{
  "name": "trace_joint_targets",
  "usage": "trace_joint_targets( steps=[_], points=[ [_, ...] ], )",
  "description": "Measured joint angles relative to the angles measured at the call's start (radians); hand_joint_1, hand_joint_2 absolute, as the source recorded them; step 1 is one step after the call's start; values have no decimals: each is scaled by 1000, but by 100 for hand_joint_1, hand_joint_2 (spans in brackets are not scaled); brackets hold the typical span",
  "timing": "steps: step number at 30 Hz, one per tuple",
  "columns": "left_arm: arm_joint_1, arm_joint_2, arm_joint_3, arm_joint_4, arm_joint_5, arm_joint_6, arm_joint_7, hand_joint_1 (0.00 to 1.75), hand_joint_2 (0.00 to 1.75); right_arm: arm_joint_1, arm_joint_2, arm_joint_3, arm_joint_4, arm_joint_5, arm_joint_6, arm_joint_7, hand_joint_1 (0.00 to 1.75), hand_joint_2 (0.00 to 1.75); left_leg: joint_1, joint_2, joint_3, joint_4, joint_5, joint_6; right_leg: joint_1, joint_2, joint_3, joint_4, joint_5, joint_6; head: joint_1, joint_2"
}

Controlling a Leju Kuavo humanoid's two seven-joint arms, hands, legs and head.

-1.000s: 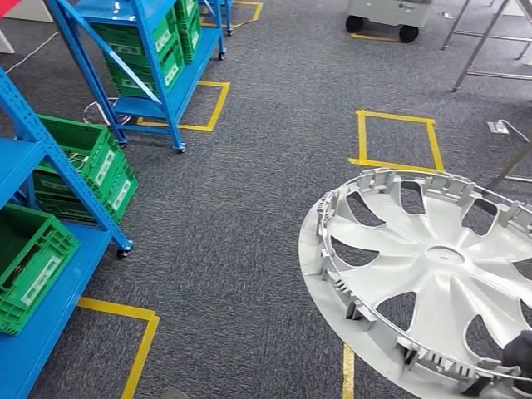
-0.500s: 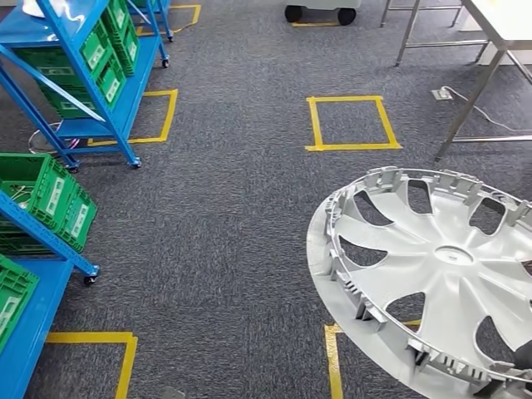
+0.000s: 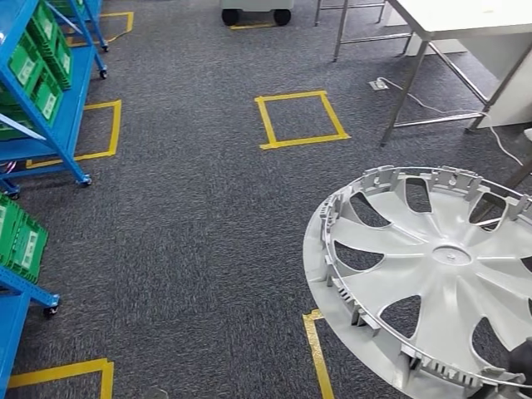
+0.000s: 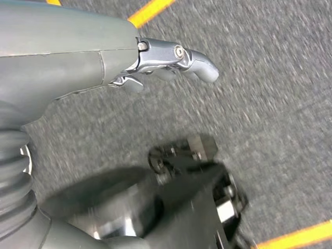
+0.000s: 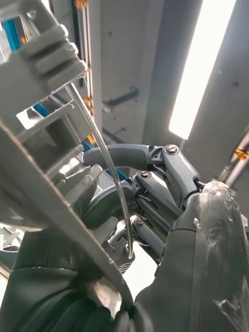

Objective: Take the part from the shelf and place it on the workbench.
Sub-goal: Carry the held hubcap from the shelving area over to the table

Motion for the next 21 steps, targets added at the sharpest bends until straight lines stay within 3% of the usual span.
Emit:
trace_joint_targets(
  steps=[2, 3, 5, 7, 9, 11, 13, 15, 17, 18, 19, 20, 21],
  points=[
    [4, 13, 8, 0, 6, -8, -3, 0, 175, -4, 0, 2, 4, 30, 0, -1, 175, 175, -2, 32, 0, 0, -1, 0, -2, -19, -45, 108, -43, 5, 0, 0],
    [5, 18, 13, 0, 8, -11, -4, 0, 175, -6, 0, 3, 6, 55, 0, -1, 175, 175, -3, 47, 0, 1, -2, 0, -3, -23, -41, 111, -37, 7, 1, 0],
    [3, 24, 19, 0, 12, -14, -6, 0, 175, -12, 0, 5, 7, 112, 0, -2, 175, 175, -2, 73, 3, 1, -5, -5, -5, -42, 29, -1, 16, 8, 1, 0],
    [3, 32, 24, 0, 17, -16, -8, 0, 175, -18, 0, 12, 8, 166, 0, -2, 175, 175, -6, 90, 9, 4, -11, -15, -3, -86, 106, -130, 57, 4, 8, 0],
    [2, 40, 31, 0, 24, -20, -11, 0, 175, -22, 0, 21, 8, 214, 0, -2, 175, 175, -10, 105, 16, 5, -13, -28, 0, -101, 126, -167, 66, -9, 12, 0],
    [-2, 45, 40, 0, 30, -26, -12, 0, 175, -23, 1, 30, 8, 245, 0, -2, 175, 175, -5, 116, 20, 4, -15, -41, 1, -78, 120, -168, 70, -26, 9, 0],
    [-4, 50, 47, 0, 36, -32, -13, 0, 175, -26, 1, 40, 9, 265, 0, -2, 175, 175, -2, 80, 5, 41, -47, -52, -2, -54, 119, -172, 76, -40, 8, 0],
    [-3, 56, 53, 0, 40, -38, -14, 0, 175, -31, 0, 50, 11, 283, 0, -2, 175, 175, -1, 29, -51, 161, -114, -55, -3, -29, 116, -173, 82, -50, 6, 0],
    [0, 60, 59, 0, 39, -43, -17, 0, 175, -36, 0, 59, 16, 304, 0, 1, 175, 175, -1, 15, -113, 282, -157, -53, -1, 0, 113, -173, 84, -53, 6, 0],
    [0, 61, 61, 0, 39, -44, -20, 0, 175, -37, -2, 63, 19, 320, 0, 6, 175, 175, -1, 13, -125, 298, -149, -51, 0, 16, 112, -172, 85, -53, 6, 0],
    [0, 63, 63, 0, 38, -45, -23, 0, 175, -38, -5, 67, 23, 338, 0, 15, 175, 175, -1, 9, -117, 274, -121, -48, 0, 32, 113, -172, 85, -52, 6, 0],
    [-1, 65, 64, 0, 38, -45, -27, 0, 175, -39, -9, 71, 27, 358, 0, 26, 175, 175, -1, 0, -94, 216, -81, -45, 0, 47, 114, -172, 86, -51, 6, 0],
    [-2, 67, 66, 0, 38, -45, -29, 0, 175, -40, -16, 77, 31, 378, 0, 44, 175, 175, 0, -24, -63, 144, -43, -41, -1, 61, 114, -172, 87, -48, 6, 0]
  ],
)
